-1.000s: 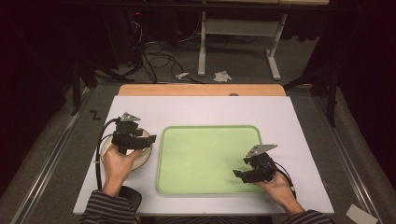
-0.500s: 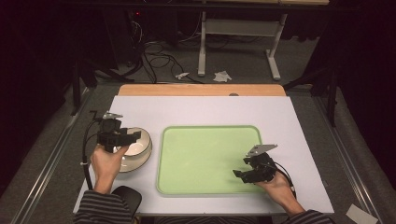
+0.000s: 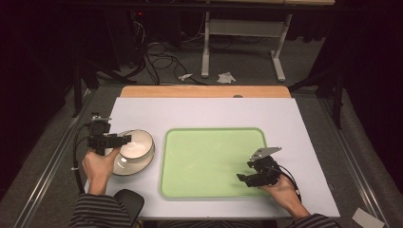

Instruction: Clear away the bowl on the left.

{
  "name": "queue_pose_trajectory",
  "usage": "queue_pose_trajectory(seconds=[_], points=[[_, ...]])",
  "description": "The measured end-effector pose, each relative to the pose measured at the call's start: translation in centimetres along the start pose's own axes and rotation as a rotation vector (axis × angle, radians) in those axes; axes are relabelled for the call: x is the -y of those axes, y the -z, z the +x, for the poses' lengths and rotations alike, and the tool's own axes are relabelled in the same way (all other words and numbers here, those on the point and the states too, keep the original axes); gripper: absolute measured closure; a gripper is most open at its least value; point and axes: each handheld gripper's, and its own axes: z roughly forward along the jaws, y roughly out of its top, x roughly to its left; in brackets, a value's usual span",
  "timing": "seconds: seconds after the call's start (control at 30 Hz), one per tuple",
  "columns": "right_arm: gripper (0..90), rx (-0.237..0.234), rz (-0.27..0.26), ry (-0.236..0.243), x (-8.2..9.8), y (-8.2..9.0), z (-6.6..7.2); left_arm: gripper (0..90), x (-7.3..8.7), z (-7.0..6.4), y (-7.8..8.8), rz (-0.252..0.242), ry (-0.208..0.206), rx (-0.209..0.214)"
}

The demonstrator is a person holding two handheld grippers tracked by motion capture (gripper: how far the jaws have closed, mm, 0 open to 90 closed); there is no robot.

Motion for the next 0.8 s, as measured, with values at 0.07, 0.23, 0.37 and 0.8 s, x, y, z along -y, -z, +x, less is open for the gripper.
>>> queue_pose_trajectory(seconds=[0.07,0.23,0.37,0.8], points=[[35.2,0.001,0.006,-0.003,0.0,0.0,0.0,39.4,0.0,0.4,-0.3,0.008,0.007,-0.016],[35.2,-0.006,0.011,-0.004,0.0,0.0,0.1,42.9,0.5,1.5,-1.4,0.064,0.020,-0.055],[35.1,-0.005,0.006,0.006,0.0,-0.1,0.1,47.8,0.8,1.7,-1.8,0.093,0.023,-0.054],[35.0,-0.011,0.018,0.014,0.0,-0.3,0.3,62.0,1.3,2.5,-2.6,0.154,0.071,-0.053]])
